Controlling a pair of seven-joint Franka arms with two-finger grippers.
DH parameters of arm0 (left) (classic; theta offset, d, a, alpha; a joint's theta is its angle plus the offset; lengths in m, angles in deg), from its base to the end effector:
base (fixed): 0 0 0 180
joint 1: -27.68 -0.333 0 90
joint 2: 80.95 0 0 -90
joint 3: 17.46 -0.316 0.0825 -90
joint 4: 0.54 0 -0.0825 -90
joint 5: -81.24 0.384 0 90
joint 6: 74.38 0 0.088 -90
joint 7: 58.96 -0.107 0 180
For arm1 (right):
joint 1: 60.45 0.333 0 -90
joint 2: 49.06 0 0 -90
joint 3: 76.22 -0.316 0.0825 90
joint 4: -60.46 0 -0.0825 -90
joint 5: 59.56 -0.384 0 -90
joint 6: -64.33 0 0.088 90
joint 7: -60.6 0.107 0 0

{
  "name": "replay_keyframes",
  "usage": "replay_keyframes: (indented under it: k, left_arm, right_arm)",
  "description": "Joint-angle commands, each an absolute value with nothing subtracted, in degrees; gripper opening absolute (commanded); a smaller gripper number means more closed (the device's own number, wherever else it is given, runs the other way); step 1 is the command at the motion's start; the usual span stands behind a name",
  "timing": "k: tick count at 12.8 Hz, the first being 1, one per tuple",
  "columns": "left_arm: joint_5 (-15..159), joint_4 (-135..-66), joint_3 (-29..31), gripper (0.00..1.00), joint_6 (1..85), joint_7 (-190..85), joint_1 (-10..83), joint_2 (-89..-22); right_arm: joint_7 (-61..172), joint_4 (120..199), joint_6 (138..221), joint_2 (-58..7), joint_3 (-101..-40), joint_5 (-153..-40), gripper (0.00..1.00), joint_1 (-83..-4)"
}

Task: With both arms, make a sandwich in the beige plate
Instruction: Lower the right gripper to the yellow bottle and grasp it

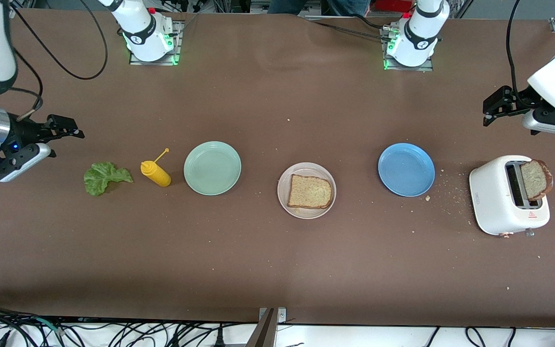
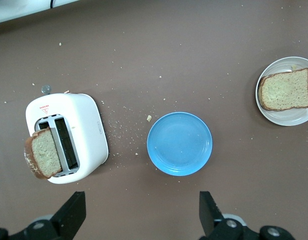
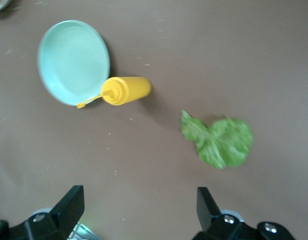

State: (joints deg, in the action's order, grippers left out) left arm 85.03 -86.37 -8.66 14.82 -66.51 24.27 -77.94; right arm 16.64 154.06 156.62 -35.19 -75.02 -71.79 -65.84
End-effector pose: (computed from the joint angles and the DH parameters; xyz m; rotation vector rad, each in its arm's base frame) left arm 0.5681 -0.0439 0.6286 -3.0640 0.3453 -0.0089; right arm 0.6031 -0.0466 0.4593 -2.7019 -0.8582 0.2156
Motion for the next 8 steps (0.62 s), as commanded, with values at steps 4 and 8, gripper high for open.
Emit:
replay_keyframes:
  k: [4,8]
  left_arm:
    - [83.79,-87.46,-9.46,1.00,14.13,-66.08,25.48,-78.85]
    - [83.79,-87.46,-9.37,1.00,14.13,-66.08,25.83,-78.85]
  right_arm:
    - [-19.42,153.36,150.65,-22.46,-75.43,-92.13,1.00,-74.85]
    - [-38.95,153.09,146.68,-13.40,-75.43,-103.39,1.00,-76.53]
